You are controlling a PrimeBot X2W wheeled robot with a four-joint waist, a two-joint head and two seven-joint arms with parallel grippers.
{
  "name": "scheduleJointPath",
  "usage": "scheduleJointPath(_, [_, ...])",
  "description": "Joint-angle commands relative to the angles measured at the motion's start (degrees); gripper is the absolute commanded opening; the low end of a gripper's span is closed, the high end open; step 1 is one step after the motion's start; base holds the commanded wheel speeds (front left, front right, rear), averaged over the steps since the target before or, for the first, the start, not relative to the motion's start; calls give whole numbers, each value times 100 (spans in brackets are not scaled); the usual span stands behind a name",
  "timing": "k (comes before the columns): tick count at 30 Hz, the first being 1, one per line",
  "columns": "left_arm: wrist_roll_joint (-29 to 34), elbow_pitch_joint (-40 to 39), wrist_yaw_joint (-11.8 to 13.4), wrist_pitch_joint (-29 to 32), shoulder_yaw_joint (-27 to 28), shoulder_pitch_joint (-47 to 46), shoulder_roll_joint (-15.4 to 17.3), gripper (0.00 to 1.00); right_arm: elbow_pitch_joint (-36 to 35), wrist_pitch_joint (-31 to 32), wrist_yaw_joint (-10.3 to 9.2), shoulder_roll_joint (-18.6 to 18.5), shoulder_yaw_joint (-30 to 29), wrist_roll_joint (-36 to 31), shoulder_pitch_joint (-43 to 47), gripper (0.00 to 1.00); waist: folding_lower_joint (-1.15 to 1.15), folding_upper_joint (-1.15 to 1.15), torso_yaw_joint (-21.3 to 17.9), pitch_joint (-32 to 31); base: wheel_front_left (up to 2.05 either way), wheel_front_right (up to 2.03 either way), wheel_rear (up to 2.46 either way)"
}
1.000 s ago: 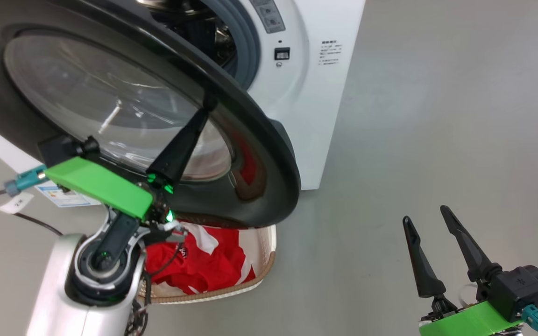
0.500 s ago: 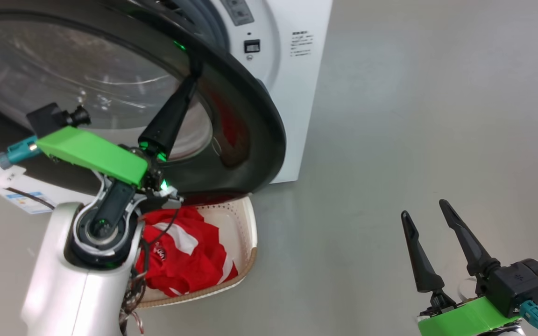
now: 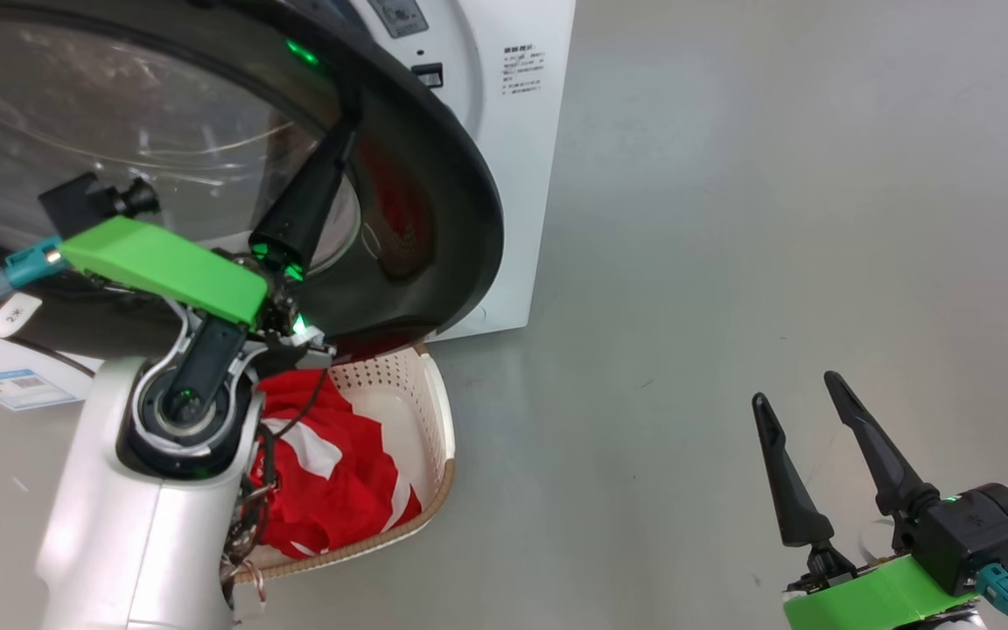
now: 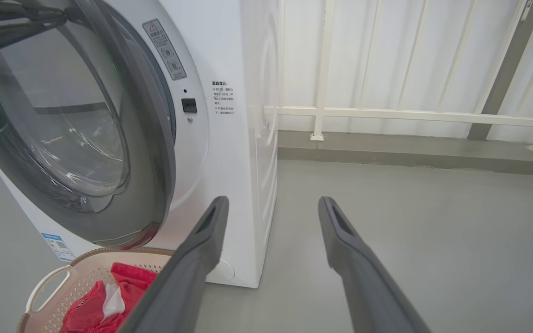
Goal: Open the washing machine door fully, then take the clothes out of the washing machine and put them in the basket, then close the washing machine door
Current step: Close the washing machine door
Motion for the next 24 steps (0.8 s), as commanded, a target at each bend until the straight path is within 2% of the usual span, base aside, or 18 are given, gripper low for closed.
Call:
scheduleJointPath(1, [25,-108,-84,-54,175,-231,86,0,-161,-37,28,-73,96,-32,-173,100,0,0,2,2,0,0,0])
scheduleJointPath(10, [54,-192,-127,-76,133,-132,85,0,-128,-37,28,-73,101,7,-210,100,0,0,77,-29,0,0,0])
scheduleJointPath(16, [172,-651,-24,-276,129,238,102,0,-99,-37,28,-73,79,90,-213,100,0,0,174,-113,0,0,0])
scheduleJointPath(17, [233,-761,3,-342,137,311,116,17,-93,-37,28,-73,81,106,-213,100,0,0,192,-133,0,0,0])
scheduleJointPath(18, [283,-879,34,-402,152,390,130,48,-81,-37,28,-73,82,114,-213,100,0,0,207,-155,0,0,0])
scheduleJointPath(19, [350,-999,70,-467,168,475,158,100,-71,-37,28,-73,79,122,-214,100,0,0,228,-183,0,0,0])
scheduleJointPath(24, [1115,-1617,220,-855,123,956,546,100,-51,-37,28,-73,44,146,-217,100,0,0,337,-307,0,0,0])
